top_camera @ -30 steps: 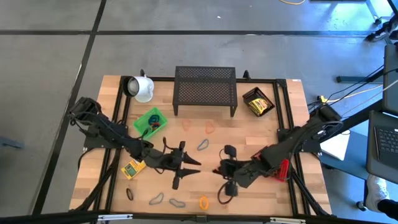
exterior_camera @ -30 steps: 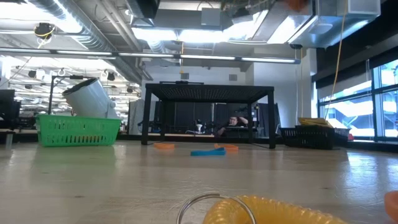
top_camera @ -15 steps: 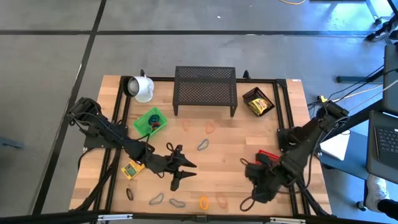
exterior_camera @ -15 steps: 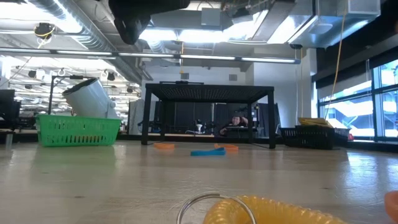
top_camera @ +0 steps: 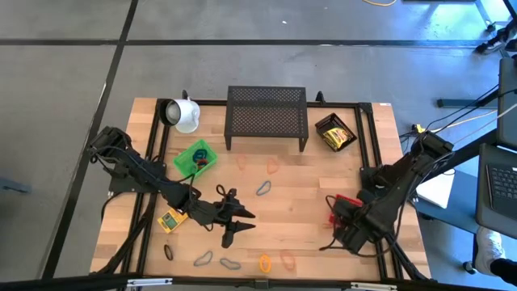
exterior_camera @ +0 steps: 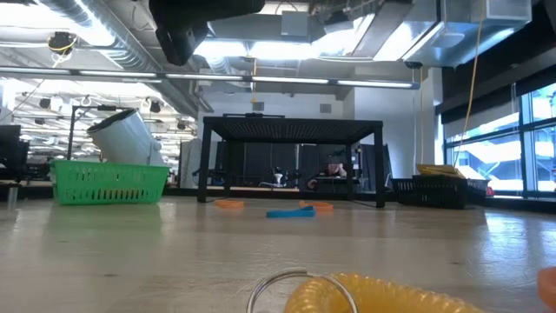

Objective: Pick & Place Office Desk Supplies
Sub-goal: Put the orange rubber band into the red bin, then put the bottom left blue rubber band into the red bin

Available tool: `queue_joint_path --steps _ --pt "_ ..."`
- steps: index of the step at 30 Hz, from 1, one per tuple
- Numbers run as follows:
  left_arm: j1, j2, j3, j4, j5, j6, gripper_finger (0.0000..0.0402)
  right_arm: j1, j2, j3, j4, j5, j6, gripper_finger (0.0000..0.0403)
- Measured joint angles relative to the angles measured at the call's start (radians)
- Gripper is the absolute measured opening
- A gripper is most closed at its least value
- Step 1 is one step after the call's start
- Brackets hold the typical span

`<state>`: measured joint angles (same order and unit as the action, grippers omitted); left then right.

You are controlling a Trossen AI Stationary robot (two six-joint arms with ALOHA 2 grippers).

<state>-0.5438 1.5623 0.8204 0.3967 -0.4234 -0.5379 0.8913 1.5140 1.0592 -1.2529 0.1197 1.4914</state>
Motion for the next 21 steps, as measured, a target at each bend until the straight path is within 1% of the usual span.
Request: queue_joint_path --steps 4,6,10,13,16,19,21 --pt "0.000 0.000 0.000 -0.001 0.016 -0.003 0.0147 0.000 0.001 -0.076 0.010 -0.036 0.072 0.0004" --pt "0.000 0.000 0.000 -0.008 0.037 -0.009 0.0147 0.000 0.001 -0.091 0.015 -0.038 0.084 0.0004" --pt "0.000 0.000 0.000 -0.105 0.119 -0.130 0.0147 0.000 0.001 -0.098 0.017 -0.037 0.099 0.0016" --pt "0.002 0.000 0.000 -0.216 0.190 -0.230 0.0147 0.000 0.001 -0.098 0.018 -0.035 0.099 0.0041" --pt "0.002 0.000 0.000 -0.339 0.225 -0.308 0.0147 0.000 0.001 -0.098 0.019 -0.034 0.098 0.0072" --pt "-0.005 0.000 0.000 -0.431 0.259 -0.349 0.0147 0.000 0.001 -0.098 0.024 -0.034 0.098 0.0106" --pt "-0.019 0.000 0.000 -0.469 0.311 -0.358 0.0147 0.000 0.001 -0.098 0.030 -0.034 0.098 0.0129"
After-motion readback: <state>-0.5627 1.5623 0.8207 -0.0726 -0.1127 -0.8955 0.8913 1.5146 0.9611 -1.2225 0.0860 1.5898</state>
